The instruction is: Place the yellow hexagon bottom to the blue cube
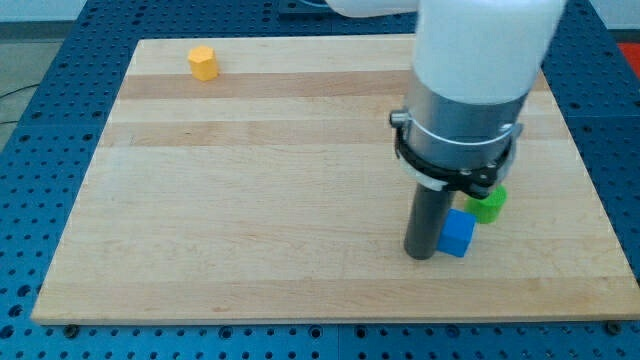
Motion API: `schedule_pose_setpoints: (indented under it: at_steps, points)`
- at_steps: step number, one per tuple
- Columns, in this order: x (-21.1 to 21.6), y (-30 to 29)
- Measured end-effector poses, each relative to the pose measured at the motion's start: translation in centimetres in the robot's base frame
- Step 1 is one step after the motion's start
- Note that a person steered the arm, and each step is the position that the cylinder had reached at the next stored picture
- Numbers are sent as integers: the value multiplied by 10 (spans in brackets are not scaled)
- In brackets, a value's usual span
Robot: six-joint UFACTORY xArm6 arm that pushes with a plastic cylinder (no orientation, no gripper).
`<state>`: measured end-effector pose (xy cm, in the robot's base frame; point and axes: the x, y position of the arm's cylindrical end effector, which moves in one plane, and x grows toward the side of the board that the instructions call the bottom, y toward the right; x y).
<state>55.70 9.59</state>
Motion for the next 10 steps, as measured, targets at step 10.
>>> schedule_pose_setpoints:
  at_steps: [10]
  points:
    - [-228, -168]
